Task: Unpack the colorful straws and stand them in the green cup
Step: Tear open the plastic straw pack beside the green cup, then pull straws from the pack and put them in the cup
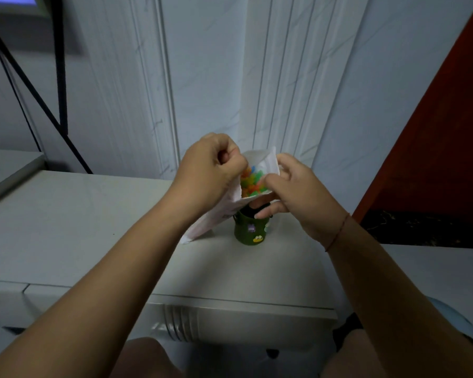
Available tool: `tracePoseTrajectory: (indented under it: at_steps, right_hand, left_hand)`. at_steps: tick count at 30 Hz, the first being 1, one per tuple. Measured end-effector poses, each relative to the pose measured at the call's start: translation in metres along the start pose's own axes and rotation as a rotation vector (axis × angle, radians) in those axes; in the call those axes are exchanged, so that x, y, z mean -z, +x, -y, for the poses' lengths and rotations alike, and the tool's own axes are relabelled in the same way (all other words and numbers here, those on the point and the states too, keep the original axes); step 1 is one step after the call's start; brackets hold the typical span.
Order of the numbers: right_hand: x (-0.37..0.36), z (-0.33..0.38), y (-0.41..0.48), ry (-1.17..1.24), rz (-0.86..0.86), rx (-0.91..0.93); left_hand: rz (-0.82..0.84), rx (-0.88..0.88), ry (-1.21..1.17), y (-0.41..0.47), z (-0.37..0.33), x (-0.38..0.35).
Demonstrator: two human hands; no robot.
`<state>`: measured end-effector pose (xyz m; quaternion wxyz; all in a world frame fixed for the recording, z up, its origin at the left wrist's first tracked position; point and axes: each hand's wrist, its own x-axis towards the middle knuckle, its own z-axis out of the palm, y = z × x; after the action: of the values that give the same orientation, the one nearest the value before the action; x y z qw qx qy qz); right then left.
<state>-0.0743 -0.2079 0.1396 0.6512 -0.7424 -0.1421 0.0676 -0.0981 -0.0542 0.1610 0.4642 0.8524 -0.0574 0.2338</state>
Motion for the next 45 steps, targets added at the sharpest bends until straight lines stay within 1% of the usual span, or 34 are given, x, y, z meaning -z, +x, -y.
tracePoseTrajectory:
  at_steps: [3,5,8,10,12,13,14,15,16,17,18,20,22,24,26,29,31,34,37,40,42,45]
  right_hand:
    - [0.002,-0.008,0.0,0.025,0.009,-0.005]
    - [0.001,-0.016,0.001,0.094,-0.032,0.005]
    - [-0.002,-0.028,0.005,0.272,-0.105,0.009]
    - [-0.001,-0.035,0.005,0.402,-0.125,-0.004]
    - [0.001,-0.041,0.005,0.485,-0.132,-0.004]
    - [0.001,-0.044,0.004,0.511,-0.127,0.006]
    - [0.001,-0.047,0.003,0.528,-0.121,0.017]
    - [0.001,-0.05,0.002,0.54,-0.11,0.023]
    - [0.002,-0.052,0.0,0.542,-0.098,0.024]
    - [0.004,-0.055,-0.001,0.541,-0.089,0.02]
    - [0.006,-0.057,-0.003,0.531,-0.086,0.011]
    - [0.011,-0.064,-0.008,0.502,-0.074,-0.021]
    - [0.015,-0.073,-0.01,0.438,-0.075,-0.063]
    - [0.018,-0.08,-0.011,0.371,-0.107,-0.101]
    - [0.021,-0.083,-0.011,0.403,-0.148,-0.141]
    - [0.024,-0.085,-0.008,0.638,-0.193,-0.261]
    - [0.022,-0.09,-0.005,0.784,-0.169,-0.301]
    - [0.016,-0.09,-0.004,0.961,-0.112,-0.284]
    - [0.011,-0.085,-0.003,1.061,-0.026,-0.239]
    - [0.009,-0.082,0.001,1.129,-0.014,-0.266]
    - [0.003,-0.081,0.005,1.125,-0.02,-0.307]
    - [-0.002,-0.087,0.015,1.146,-0.029,-0.292]
  left_hand:
    - [-0.07,0.039,-0.023,0.0,0.009,0.003]
    - [-0.094,0.066,-0.068,-0.002,0.013,0.003]
    - [-0.05,0.162,-0.223,-0.016,0.013,0.001]
    - [0.07,0.322,-0.398,-0.031,0.018,-0.006]
    - [0.282,0.578,-0.564,-0.049,0.03,-0.015]
    - [0.374,0.725,-0.684,-0.056,0.037,-0.021]
    - [0.43,0.863,-0.855,-0.061,0.045,-0.026]
    - [0.44,0.953,-1.063,-0.063,0.054,-0.031]
    - [0.4,0.979,-1.265,-0.063,0.061,-0.035]
    - [0.336,0.958,-1.434,-0.061,0.065,-0.037]
    - [0.247,0.92,-1.541,-0.058,0.067,-0.039]
    - [0.057,0.858,-1.636,-0.049,0.069,-0.041]
    - [-0.037,0.834,-1.658,-0.043,0.07,-0.045]
    - [-0.06,0.8,-1.642,-0.039,0.069,-0.05]
    - [-0.076,0.744,-1.607,-0.036,0.068,-0.054]
    - [-0.091,0.632,-1.457,-0.032,0.068,-0.054]
    - [-0.077,0.529,-1.326,-0.03,0.066,-0.054]
    - [-0.076,0.414,-1.198,-0.029,0.064,-0.054]
    - [-0.085,0.362,-1.146,-0.026,0.061,-0.053]
    - [-0.074,0.32,-1.098,-0.022,0.06,-0.053]
    - [-0.065,0.305,-1.078,-0.021,0.058,-0.053]
    - [-0.049,0.29,-1.047,-0.019,0.058,-0.053]
